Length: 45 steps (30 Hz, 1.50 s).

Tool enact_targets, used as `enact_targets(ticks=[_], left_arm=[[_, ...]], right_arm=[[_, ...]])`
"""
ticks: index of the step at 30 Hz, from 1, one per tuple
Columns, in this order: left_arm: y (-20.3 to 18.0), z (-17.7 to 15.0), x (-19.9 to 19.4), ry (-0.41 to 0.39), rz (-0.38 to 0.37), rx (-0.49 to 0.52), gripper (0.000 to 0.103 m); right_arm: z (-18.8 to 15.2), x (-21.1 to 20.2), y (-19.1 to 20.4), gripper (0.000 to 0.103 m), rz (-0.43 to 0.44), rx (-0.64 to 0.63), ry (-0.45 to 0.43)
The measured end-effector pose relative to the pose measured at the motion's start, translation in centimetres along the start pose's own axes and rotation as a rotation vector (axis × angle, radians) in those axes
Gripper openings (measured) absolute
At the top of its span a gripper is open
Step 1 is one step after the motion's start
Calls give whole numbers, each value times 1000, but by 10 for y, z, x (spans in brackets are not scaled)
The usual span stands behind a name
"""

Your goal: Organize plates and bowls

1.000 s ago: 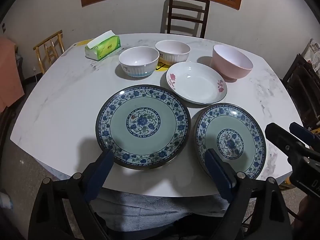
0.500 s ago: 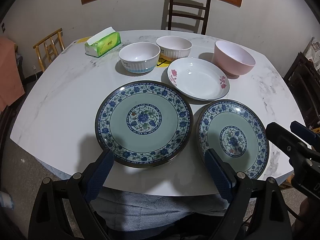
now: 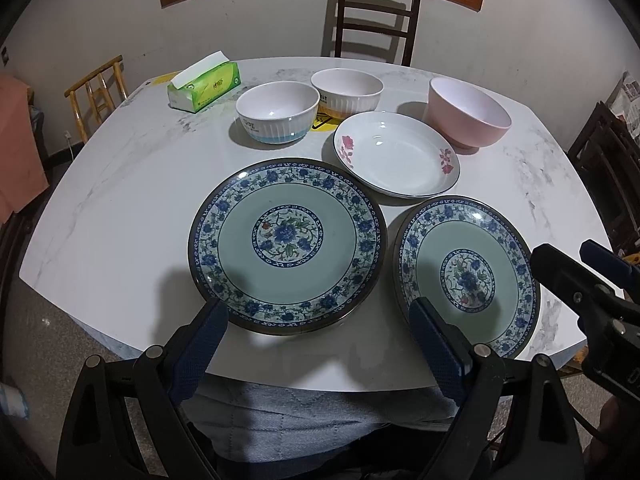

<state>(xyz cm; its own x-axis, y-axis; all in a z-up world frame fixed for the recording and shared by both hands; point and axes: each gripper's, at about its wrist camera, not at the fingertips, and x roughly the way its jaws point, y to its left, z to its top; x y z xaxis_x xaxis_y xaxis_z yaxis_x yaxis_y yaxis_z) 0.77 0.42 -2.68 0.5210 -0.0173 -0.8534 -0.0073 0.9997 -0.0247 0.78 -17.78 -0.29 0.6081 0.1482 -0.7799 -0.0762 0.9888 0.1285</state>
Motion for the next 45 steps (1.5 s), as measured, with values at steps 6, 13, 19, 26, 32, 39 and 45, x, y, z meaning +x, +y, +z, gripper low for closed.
enact_targets(ticks=[6,13,19,26,32,39,45], left_arm=[[0,-1,1,-1,0,-1,89],[1,-2,3,0,-1,-2,89],[0,-1,3,2,0,-1,89],[2,-2,3,2,2,-1,89],[1,-2,4,6,2,0,89],[2,-2,4,7,2,-2,89],[3,-3,5,12,1,-5,89]], right_arm=[[0,0,1,92,0,-1,2],[1,1,1,92,1,-2,1],[1,1,1,92,3,-4,3],[1,2,2,92,5,-7,5],[1,2,2,92,5,-7,4],[0,1,4,92,13,-9,6],[0,2,5,92,26,-15,4]])
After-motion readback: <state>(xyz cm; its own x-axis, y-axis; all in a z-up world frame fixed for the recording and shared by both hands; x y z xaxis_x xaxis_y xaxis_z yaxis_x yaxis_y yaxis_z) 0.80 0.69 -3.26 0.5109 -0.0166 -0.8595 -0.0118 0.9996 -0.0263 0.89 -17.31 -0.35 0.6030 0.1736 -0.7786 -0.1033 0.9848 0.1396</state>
